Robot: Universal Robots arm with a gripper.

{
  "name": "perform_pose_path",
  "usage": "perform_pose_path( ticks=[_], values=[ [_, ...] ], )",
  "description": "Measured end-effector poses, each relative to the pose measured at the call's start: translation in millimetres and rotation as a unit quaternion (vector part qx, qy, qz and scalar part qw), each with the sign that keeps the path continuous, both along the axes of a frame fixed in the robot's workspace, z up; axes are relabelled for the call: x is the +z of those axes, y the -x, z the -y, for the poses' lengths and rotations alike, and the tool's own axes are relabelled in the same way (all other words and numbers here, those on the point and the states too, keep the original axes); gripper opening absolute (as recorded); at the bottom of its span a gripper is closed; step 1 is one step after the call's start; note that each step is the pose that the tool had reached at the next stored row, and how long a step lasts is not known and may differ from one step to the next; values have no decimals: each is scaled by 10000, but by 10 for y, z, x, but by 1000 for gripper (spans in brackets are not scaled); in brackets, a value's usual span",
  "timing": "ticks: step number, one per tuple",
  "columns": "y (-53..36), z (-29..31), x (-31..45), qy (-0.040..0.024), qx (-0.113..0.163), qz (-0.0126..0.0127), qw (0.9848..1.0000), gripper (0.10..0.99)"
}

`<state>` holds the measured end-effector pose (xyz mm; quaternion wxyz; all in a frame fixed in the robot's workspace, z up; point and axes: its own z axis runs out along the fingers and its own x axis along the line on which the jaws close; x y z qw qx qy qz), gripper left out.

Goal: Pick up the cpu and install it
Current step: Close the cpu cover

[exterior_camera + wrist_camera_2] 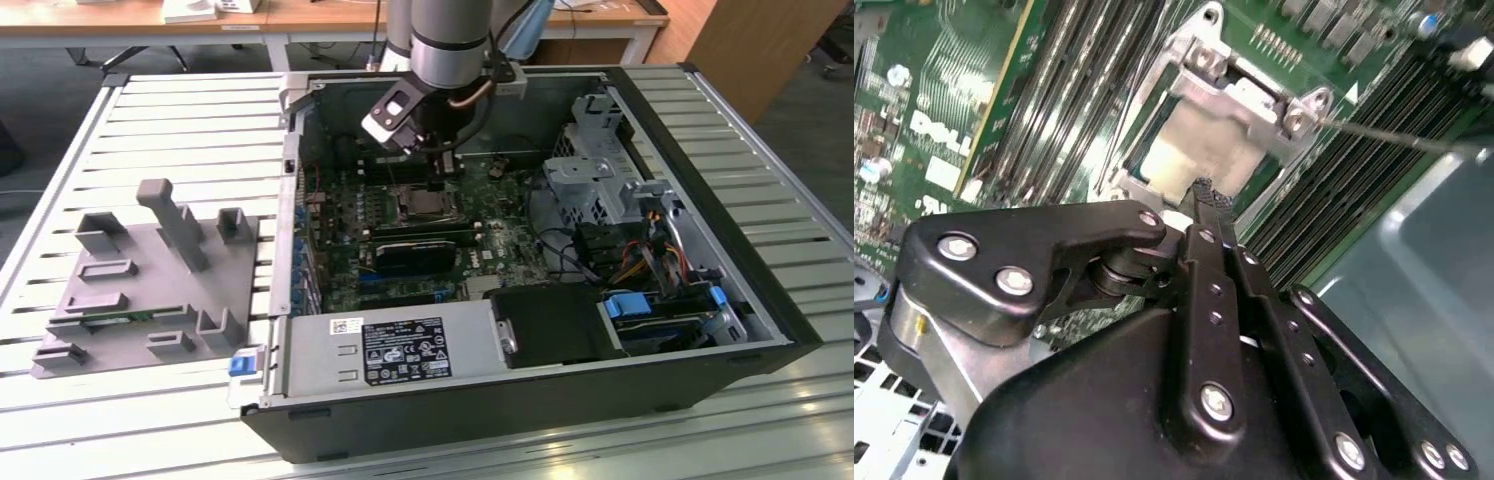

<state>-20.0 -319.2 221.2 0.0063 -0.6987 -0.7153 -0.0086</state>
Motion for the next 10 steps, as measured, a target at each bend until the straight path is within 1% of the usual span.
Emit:
perform_pose_path(
  ticks=[2, 7, 10],
  values=[
    [47, 0, -9, 0, 0, 0, 10000, 106],
    [131, 0, -35, 0, 0, 0, 10000, 106],
    [146, 0, -39, 1, 0, 0, 10000, 106]
  ],
)
